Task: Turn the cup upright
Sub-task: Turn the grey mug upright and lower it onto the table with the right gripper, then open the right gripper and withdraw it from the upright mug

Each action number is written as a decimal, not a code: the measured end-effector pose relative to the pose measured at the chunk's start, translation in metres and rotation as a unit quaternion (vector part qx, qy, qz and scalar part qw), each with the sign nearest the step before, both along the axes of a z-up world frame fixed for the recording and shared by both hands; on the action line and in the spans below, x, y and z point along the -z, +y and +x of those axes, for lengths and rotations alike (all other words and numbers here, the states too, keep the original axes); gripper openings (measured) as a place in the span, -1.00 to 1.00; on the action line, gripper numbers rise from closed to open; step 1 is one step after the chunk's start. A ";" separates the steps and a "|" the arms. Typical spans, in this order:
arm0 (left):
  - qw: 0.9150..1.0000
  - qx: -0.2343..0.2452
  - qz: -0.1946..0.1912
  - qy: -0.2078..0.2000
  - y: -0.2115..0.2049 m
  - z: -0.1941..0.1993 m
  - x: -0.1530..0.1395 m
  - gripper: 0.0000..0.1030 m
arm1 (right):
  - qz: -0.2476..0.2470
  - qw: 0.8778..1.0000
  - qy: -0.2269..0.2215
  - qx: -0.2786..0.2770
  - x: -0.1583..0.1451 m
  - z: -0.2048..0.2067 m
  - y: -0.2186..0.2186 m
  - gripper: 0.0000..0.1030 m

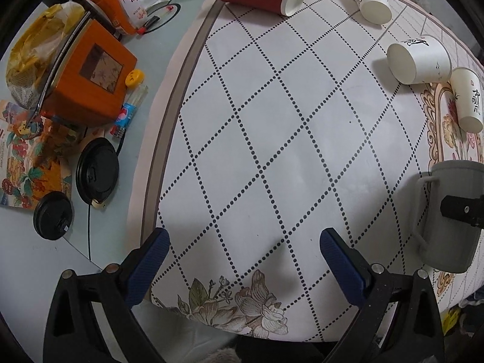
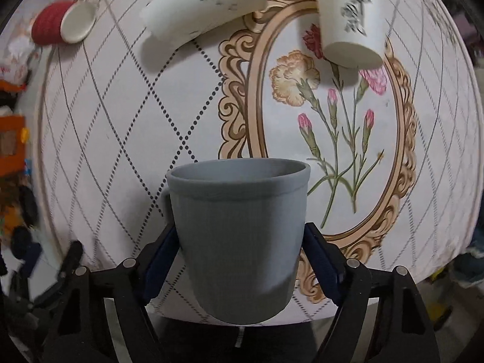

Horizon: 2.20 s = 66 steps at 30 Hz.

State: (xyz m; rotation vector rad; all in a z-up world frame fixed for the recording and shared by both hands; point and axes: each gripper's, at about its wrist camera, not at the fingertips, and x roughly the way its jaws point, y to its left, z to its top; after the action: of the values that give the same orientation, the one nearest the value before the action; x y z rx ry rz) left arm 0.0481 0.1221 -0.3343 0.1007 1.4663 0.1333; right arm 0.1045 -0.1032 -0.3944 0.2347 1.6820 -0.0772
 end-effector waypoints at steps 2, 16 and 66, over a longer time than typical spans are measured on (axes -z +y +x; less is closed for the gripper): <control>1.000 -0.002 -0.005 0.010 -0.001 0.000 0.000 0.97 | 0.003 1.000 -0.024 0.016 -0.007 -0.006 -0.008 0.60; 0.999 0.013 -0.024 0.026 -0.021 0.024 0.007 0.97 | -0.048 0.961 -0.259 0.078 -0.066 -0.002 -0.022 0.60; 0.973 0.036 -0.034 -0.227 -0.073 -0.169 -0.252 0.97 | -0.154 0.916 -0.370 -0.019 -0.277 -0.241 -0.046 1.00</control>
State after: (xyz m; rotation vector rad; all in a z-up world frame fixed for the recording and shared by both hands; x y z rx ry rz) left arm -0.1212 0.0489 -0.0826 0.0627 1.0068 0.0413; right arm -0.1364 -0.1489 -0.1171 -0.0168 0.8985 -0.1975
